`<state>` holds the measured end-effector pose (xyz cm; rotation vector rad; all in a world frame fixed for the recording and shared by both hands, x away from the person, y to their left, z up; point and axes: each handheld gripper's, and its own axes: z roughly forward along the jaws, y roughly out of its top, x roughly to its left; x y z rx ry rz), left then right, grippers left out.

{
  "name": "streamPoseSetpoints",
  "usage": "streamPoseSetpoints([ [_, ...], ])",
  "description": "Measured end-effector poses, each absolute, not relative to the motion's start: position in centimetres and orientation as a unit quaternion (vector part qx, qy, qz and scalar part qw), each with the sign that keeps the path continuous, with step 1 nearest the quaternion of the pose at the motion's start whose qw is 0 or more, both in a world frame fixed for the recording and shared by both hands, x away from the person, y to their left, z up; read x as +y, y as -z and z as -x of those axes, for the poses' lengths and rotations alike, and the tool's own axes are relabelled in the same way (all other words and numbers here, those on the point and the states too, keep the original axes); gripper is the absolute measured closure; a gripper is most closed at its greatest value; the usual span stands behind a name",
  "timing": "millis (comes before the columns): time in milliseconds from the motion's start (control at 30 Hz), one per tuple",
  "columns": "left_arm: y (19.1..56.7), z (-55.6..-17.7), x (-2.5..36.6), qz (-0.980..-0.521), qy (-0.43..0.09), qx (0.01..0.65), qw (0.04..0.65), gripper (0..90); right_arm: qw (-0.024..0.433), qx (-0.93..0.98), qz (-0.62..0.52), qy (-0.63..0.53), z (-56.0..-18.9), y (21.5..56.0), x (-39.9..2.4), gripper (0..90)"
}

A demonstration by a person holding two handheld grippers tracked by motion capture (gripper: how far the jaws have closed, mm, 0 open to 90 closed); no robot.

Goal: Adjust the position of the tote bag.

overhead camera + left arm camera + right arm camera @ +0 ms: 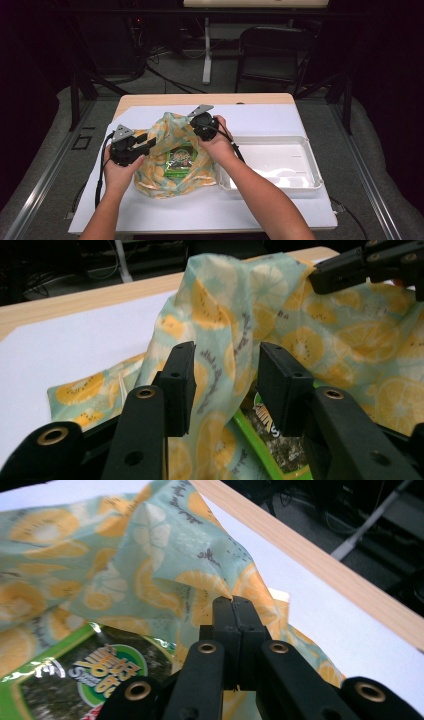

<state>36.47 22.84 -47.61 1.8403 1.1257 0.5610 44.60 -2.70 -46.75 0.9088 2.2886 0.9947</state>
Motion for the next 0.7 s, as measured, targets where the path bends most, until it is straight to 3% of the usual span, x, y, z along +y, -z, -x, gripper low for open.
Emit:
streamPoseSetpoints([
  [700, 50.7, -37.2, 22.6, -0.769, -0.204, 0.466, 0.387, 57.8, 0.206, 0.839, -0.393, -0.315, -47.2, 50.0, -4.6, 90.0],
])
